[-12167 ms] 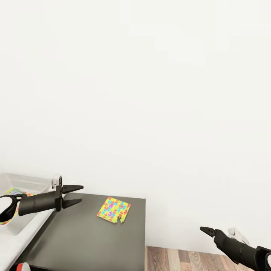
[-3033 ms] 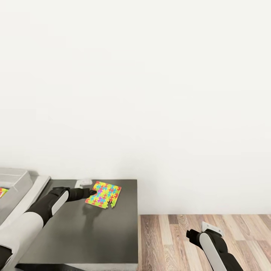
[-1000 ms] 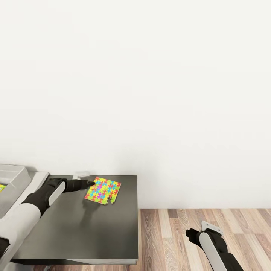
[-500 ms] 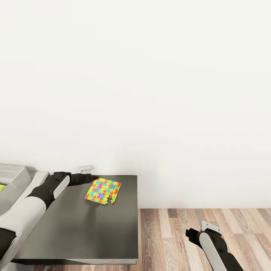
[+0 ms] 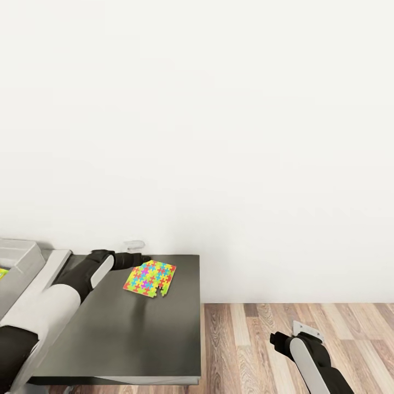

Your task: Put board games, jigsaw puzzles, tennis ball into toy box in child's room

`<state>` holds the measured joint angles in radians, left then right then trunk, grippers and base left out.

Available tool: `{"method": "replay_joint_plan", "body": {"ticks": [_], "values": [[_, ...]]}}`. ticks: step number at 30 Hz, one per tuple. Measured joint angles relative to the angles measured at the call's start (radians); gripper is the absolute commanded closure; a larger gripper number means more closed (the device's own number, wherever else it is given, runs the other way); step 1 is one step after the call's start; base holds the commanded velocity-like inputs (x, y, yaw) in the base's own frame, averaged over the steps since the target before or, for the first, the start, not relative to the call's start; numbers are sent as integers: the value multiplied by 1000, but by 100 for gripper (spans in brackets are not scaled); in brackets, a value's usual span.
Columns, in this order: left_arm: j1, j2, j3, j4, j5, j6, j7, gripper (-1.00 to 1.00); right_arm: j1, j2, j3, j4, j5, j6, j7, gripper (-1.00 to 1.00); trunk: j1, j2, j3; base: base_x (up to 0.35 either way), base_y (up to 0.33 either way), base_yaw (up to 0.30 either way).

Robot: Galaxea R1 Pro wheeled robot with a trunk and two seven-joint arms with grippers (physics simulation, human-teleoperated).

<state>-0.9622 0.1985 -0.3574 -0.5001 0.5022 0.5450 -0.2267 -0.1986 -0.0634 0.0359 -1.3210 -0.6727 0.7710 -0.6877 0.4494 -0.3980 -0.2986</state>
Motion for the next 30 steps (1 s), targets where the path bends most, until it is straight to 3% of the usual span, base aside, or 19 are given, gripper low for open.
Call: {"method": "replay_joint_plan", "body": {"ticks": [30], "values": [[0,2,-8,9,-5,-8,7,-100,0,0,0,1,-1,3,0,-100,0,0,-42,0,0,0]]}}
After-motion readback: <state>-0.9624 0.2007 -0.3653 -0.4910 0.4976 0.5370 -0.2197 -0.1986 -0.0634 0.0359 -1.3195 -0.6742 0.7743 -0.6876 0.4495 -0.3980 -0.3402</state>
